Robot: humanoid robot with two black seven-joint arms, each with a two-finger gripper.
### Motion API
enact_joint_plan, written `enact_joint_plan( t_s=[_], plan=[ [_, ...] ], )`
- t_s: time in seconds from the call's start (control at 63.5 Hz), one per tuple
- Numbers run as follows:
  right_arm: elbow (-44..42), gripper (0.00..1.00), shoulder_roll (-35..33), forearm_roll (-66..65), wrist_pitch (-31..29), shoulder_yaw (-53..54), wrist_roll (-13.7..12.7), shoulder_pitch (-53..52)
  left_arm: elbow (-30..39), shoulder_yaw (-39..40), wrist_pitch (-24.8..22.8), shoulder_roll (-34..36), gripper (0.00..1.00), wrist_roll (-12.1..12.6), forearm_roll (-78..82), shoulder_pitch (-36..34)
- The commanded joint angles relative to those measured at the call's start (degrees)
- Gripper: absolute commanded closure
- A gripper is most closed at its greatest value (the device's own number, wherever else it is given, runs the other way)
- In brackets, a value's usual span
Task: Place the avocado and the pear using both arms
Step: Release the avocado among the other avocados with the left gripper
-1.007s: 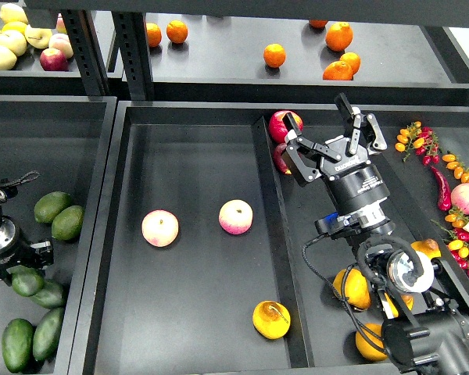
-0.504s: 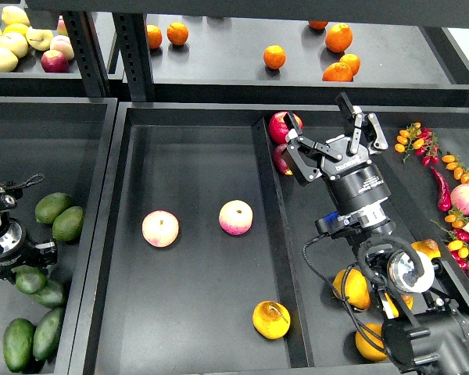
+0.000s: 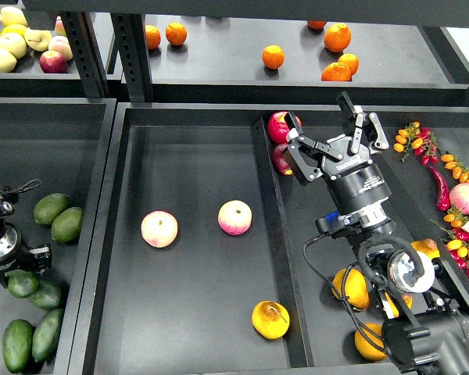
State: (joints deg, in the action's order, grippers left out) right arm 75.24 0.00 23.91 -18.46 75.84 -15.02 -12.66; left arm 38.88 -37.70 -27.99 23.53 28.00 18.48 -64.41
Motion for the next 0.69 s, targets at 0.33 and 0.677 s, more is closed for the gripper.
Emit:
enact_joint_plan(
  t_s=[0.33,0.677],
  plan=[
    [0.0,0.0,0.0,-0.1,0.0,-0.1,0.0,0.1,0.1,0.0,0.0,0.2,0.2,0.0,0.2,-0.3],
    [0.0,0.0,0.0,-0.1,0.1,-0.1,0.0,0.1,1.2,3.2,0.0,1.2,0.11,0.0,0.0,-2.3]
  ],
)
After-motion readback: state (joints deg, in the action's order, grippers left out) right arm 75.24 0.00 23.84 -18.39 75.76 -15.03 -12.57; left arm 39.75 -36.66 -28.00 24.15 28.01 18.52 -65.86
